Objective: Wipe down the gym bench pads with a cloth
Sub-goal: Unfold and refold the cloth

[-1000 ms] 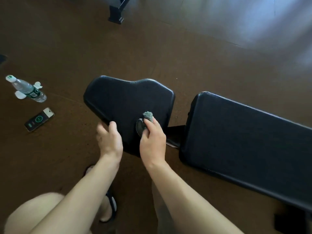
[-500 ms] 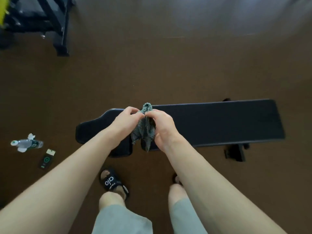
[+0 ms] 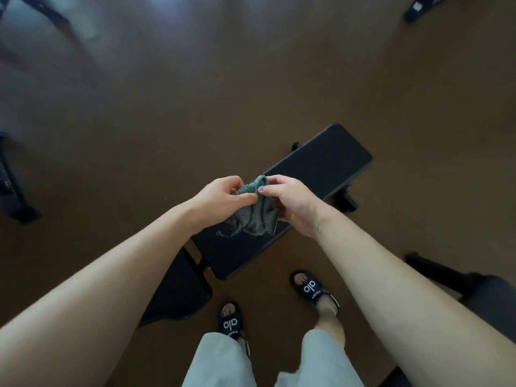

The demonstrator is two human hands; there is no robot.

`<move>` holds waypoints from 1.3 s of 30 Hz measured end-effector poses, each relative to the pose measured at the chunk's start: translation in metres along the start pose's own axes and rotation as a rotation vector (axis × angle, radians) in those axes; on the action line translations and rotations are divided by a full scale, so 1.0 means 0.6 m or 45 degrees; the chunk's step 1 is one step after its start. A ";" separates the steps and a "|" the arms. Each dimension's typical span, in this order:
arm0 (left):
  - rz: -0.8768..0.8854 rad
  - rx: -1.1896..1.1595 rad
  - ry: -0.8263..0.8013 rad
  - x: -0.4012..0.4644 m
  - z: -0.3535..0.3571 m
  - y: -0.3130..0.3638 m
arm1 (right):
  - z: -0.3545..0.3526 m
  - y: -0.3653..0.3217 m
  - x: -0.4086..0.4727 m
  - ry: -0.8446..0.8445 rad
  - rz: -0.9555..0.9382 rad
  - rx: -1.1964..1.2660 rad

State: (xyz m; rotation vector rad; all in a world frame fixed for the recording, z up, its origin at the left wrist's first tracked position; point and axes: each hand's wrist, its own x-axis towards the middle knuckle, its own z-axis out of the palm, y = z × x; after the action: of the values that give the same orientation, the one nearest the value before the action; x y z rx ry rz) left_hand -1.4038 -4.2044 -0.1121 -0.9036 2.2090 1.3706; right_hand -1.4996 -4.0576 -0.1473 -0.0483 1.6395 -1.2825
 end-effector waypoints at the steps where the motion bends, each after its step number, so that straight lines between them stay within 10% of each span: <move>1: 0.039 0.011 -0.033 0.002 0.008 0.018 | -0.017 -0.002 -0.015 0.031 -0.004 0.029; 22: 0.878 1.203 -0.727 0.079 0.614 0.587 | -0.673 0.213 -0.354 0.773 -0.032 0.600; 39: 1.188 1.348 -1.174 0.178 0.978 0.915 | -1.020 0.274 -0.479 1.426 0.016 0.797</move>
State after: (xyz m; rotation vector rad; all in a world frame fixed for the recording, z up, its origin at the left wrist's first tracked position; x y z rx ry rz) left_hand -1.8684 -3.5406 -0.0868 1.0158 2.0422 0.4232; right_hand -1.7085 -3.3942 -0.1243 1.2516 1.9790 -1.9132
